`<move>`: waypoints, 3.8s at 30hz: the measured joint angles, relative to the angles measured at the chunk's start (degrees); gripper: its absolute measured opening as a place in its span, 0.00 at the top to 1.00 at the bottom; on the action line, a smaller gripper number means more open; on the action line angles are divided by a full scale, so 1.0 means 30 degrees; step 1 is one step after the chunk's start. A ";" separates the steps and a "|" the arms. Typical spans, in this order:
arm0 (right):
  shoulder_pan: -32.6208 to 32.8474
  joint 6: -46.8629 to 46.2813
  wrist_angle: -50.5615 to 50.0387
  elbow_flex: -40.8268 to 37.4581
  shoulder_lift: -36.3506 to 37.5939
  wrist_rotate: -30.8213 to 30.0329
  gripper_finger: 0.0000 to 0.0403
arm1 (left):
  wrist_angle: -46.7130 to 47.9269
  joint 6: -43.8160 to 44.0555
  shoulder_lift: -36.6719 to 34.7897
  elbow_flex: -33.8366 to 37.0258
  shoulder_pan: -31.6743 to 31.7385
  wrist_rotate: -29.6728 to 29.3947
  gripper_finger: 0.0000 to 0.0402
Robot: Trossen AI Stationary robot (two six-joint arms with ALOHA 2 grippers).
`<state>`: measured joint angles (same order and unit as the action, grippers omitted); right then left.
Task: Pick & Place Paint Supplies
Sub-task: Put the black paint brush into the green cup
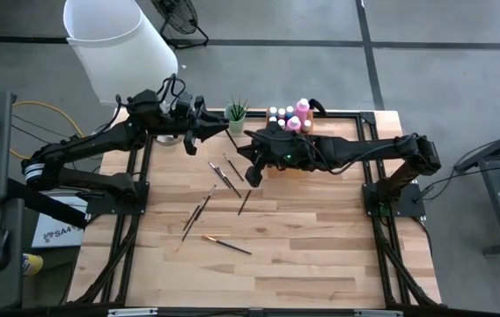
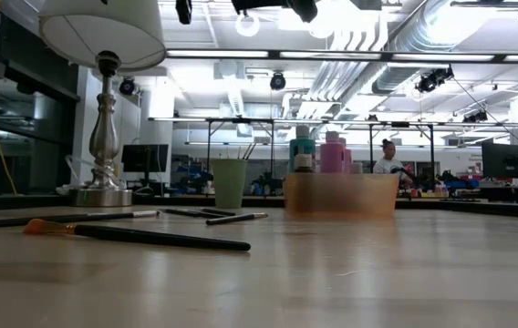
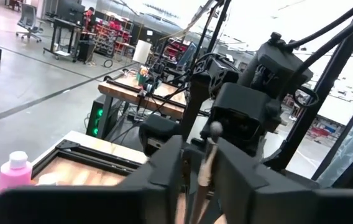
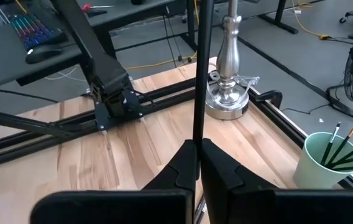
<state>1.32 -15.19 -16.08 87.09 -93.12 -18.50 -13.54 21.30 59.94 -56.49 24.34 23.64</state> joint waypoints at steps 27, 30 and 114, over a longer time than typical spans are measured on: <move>0.0007 -0.3342 -0.4104 0.0015 0.2098 -0.3647 0.41 | 0.2990 -0.5039 0.1133 -0.0022 0.0015 -0.7025 0.98; 0.0022 -0.3385 -0.4374 0.0015 0.2638 -0.3890 0.37 | 0.2776 -0.5877 0.2261 -0.0022 0.0015 -0.8711 0.98; -0.2950 0.0806 -0.6086 0.0955 -0.0697 0.8997 0.38 | 0.7954 -0.4495 -0.1764 -0.0015 0.2120 -0.0870 0.60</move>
<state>-7.53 -12.77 -34.34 89.95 -95.21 8.49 10.32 7.81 54.65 -56.53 30.70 21.03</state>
